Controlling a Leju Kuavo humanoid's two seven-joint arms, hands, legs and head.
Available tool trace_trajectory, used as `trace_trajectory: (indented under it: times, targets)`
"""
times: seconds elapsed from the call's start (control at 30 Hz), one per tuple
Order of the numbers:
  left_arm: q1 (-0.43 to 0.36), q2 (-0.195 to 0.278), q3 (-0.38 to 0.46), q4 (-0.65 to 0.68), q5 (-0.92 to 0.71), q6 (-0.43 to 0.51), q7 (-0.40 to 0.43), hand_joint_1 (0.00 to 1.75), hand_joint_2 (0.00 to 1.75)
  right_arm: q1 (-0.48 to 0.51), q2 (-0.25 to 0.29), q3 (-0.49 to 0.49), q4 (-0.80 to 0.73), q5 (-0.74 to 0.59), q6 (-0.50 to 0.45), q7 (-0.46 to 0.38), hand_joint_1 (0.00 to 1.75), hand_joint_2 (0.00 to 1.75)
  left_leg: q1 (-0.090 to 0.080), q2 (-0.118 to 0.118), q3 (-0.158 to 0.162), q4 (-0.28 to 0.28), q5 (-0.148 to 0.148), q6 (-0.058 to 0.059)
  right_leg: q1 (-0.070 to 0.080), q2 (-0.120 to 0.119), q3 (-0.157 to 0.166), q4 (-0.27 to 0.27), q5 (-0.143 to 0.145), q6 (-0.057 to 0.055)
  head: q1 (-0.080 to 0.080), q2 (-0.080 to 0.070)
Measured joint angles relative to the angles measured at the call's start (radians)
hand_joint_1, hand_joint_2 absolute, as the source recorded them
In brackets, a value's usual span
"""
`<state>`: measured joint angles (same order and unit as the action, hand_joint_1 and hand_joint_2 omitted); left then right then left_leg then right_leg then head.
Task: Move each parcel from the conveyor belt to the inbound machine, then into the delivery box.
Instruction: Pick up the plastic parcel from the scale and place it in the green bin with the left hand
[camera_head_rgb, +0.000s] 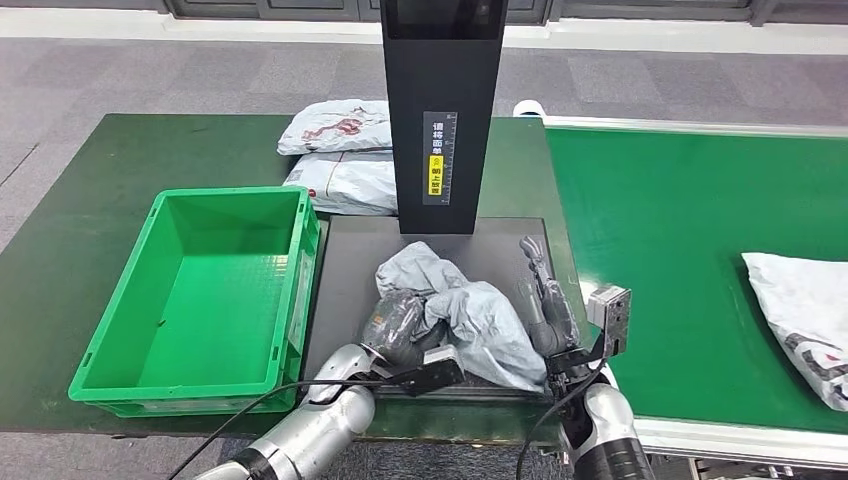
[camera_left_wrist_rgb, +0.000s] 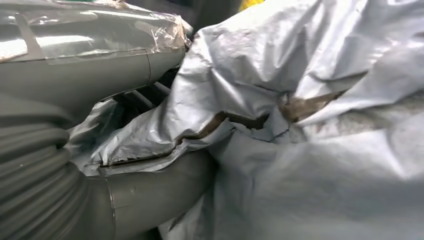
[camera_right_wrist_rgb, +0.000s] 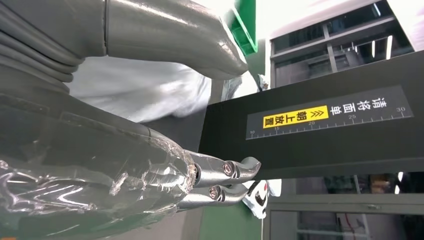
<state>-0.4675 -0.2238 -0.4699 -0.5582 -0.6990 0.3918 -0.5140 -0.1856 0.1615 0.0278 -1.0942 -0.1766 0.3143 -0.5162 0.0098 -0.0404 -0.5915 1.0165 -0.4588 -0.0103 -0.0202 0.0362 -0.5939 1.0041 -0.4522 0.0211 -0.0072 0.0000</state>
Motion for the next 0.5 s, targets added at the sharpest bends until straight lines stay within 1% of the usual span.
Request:
trace_trajectory:
  times: [0.07,0.13,0.2,0.23,0.3,0.37,0.43,0.5]
  targets:
    - [0.011,0.009,0.051,-0.071,0.041,0.081,-0.006,1.75,1.75,0.008,0.001,0.0,-0.007,0.0,-0.009,-0.001,0.0,0.0,0.0,0.0,0.0,0.0,0.0,0.0,0.0,0.0,0.0,0.0,0.0,0.0,0.0,0.0]
    - [0.016,0.025,0.111,-0.172,0.039,0.184,0.009,1.75,1.75,0.016,0.001,0.0,-0.012,-0.004,-0.022,-0.004,0.0,0.0,0.0,0.0,0.0,0.0,0.0,0.0,0.0,0.0,0.0,0.0,0.0,0.0,0.0,0.0]
    - [0.022,0.04,0.176,-0.282,-0.029,0.27,0.028,1.75,1.75,0.019,0.001,0.0,-0.012,-0.012,-0.034,-0.009,0.0,0.0,0.001,0.0,0.0,0.0,0.0,0.0,0.001,0.0,0.0,0.0,0.0,0.0,0.0,0.0]
    - [0.027,0.043,0.212,-0.336,-0.083,0.293,0.029,1.75,1.75,0.019,0.001,0.0,-0.012,-0.016,-0.039,-0.012,0.0,0.0,0.001,0.0,0.0,0.0,0.0,0.0,0.001,0.0,0.0,0.0,0.0,0.0,0.0,0.0]
    - [0.041,0.036,0.303,-0.44,-0.201,0.308,0.0,1.75,1.75,0.019,0.001,0.0,-0.012,-0.027,-0.048,-0.019,0.0,0.0,0.001,0.0,0.0,0.0,0.0,0.0,0.001,0.001,0.0,0.001,0.0,0.0,0.0,0.0]
    - [0.051,0.013,0.422,-0.541,-0.301,0.31,-0.052,1.75,1.75,0.019,0.001,0.0,-0.013,-0.038,-0.054,-0.025,0.0,0.0,0.001,0.001,0.0,0.0,0.0,0.0,0.0,0.001,-0.001,0.0,0.0,0.0,0.0,0.0]
    - [0.056,-0.008,0.526,-0.619,-0.35,0.31,-0.087,1.75,1.75,0.019,0.001,0.0,-0.013,-0.044,-0.055,-0.027,0.0,0.0,0.0,0.002,0.0,0.0,0.0,0.0,0.0,0.002,-0.001,0.0,0.0,0.0,0.0,0.0]
    - [0.064,-0.026,0.597,-0.68,-0.376,0.31,-0.117,1.75,1.75,0.018,0.001,0.0,-0.013,-0.049,-0.058,-0.028,0.0,0.0,0.0,0.001,-0.001,0.0,0.0,0.0,0.0,0.002,-0.001,0.0,0.0,0.0,0.0,0.0]
